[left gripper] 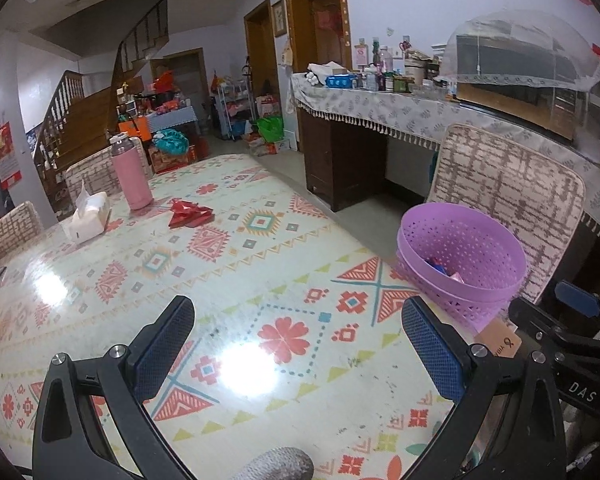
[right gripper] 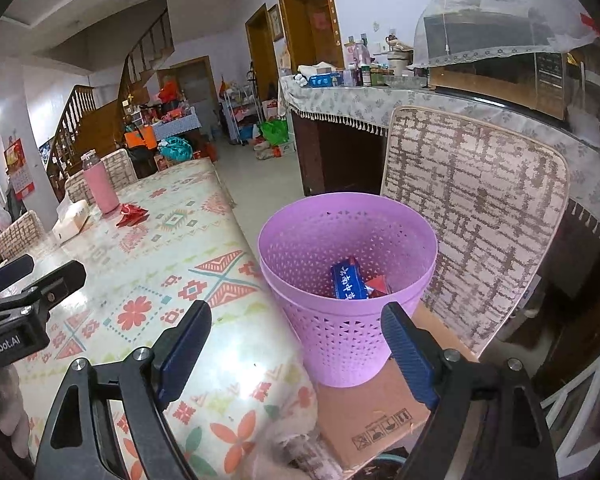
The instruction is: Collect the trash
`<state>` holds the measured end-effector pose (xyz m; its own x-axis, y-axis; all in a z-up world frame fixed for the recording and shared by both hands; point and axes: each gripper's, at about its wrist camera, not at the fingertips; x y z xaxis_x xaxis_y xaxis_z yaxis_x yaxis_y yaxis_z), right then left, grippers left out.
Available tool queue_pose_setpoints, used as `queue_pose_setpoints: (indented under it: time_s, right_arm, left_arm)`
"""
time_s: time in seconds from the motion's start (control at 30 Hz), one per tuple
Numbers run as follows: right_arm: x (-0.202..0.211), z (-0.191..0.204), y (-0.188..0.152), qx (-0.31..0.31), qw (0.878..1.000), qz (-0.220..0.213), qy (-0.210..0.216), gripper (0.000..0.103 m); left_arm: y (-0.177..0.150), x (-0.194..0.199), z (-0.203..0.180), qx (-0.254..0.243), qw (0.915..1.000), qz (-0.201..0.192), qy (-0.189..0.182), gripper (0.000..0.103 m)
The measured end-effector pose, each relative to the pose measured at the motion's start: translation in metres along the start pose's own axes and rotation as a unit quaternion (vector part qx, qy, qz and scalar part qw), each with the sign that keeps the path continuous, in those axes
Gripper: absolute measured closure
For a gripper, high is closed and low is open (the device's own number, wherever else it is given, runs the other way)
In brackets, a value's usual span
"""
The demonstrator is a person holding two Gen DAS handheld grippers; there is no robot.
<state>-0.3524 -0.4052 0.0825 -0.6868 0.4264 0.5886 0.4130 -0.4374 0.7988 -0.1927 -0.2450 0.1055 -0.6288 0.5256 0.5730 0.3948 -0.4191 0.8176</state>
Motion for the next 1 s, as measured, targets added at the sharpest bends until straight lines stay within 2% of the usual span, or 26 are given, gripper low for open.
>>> queue_pose_setpoints:
  time_s: [1.0]
  right_arm:
    - [-0.003,-0.011,-0.007,-0.018,1.000,0.007,-0.001,0.012]
  left_arm:
    - [-0.009,-0.009,-0.025,-0.025,0.9990,0.026,-0.026,0.000]
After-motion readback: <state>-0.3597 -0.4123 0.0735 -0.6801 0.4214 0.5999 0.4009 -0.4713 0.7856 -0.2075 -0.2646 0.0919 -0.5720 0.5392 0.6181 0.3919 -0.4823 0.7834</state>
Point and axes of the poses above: each gripper's, at about its wrist camera, not at the fingertips, and x roughly against the way its jaws point, z to its left, y to its top, and after that the axes turned 1 degree about x, right-handed
